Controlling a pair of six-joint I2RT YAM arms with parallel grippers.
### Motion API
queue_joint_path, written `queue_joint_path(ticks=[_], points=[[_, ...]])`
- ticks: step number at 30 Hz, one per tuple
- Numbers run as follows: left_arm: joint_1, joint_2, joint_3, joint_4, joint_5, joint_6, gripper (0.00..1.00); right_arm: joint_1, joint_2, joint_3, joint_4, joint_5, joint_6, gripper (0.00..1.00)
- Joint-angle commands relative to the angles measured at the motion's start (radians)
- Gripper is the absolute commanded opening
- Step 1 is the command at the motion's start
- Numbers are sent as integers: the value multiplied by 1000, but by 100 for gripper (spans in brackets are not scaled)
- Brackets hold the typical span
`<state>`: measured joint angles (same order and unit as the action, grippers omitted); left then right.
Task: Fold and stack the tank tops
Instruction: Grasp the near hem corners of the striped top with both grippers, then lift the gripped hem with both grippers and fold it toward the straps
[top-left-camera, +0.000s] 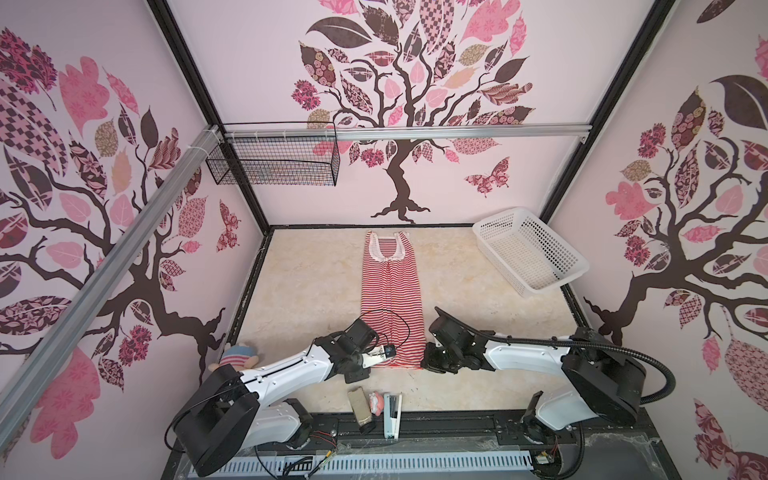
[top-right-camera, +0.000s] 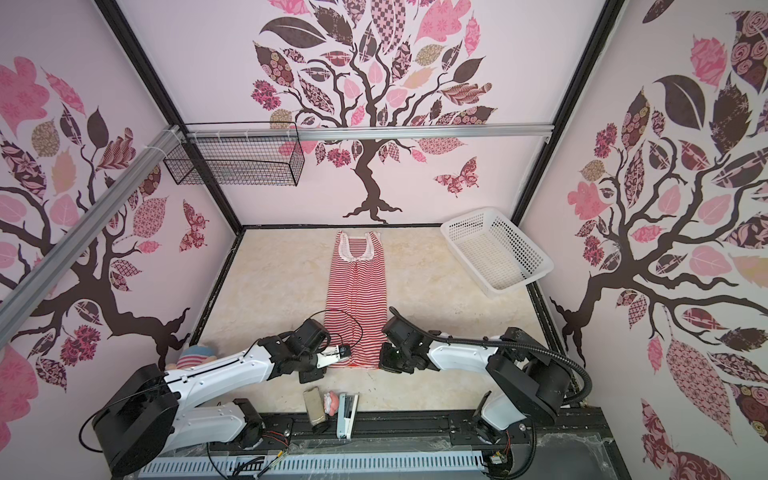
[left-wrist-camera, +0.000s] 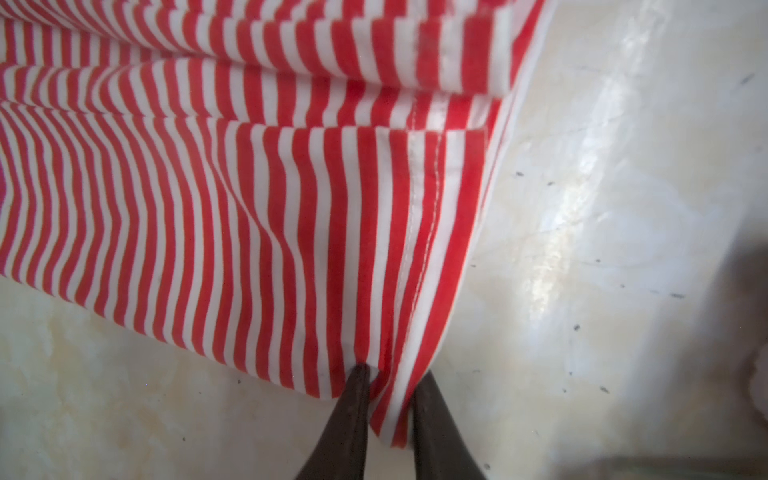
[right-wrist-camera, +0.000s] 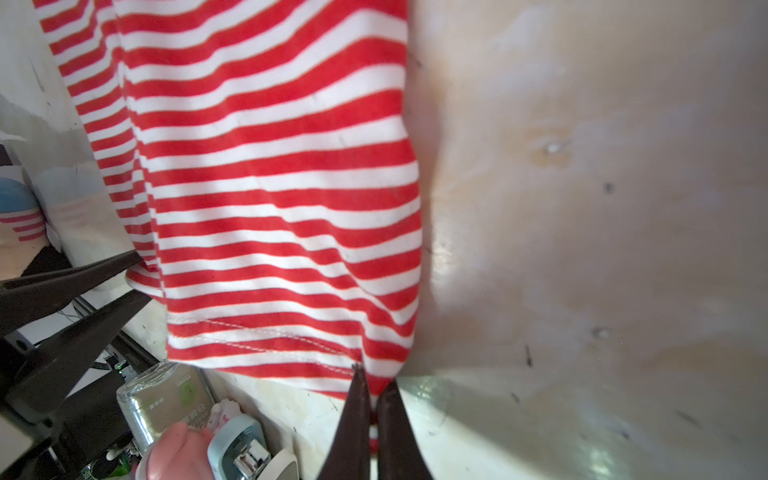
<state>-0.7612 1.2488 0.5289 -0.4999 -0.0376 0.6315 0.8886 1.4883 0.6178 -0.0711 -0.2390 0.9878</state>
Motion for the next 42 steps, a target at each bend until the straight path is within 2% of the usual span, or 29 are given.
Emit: queue_joint_path(ticks=[1, 4, 9, 20, 33, 37, 42], points=[[-1, 27, 2, -5, -21, 1, 16, 3, -21, 4, -23, 9, -1, 0], [-2, 28, 14, -16, -20, -2, 9, 3, -42, 1, -16, 7, 3, 0], [-2, 12, 50, -51, 2, -21, 4, 3, -98, -4, -29, 5, 5, 0], [-2, -95, 117, -192, 69, -57, 2, 9, -262, -45, -95, -7, 38, 0], [-3, -244, 201, -441, 172, -84, 1, 42, -500, -41, -221, -32, 81, 0], [-1, -277, 248, -470, 165, -91, 1, 42, -510, 2, -257, -33, 71, 0], [-2, -250, 301, -459, 130, -76, 2, 41, -465, 90, -302, 7, 49, 0]])
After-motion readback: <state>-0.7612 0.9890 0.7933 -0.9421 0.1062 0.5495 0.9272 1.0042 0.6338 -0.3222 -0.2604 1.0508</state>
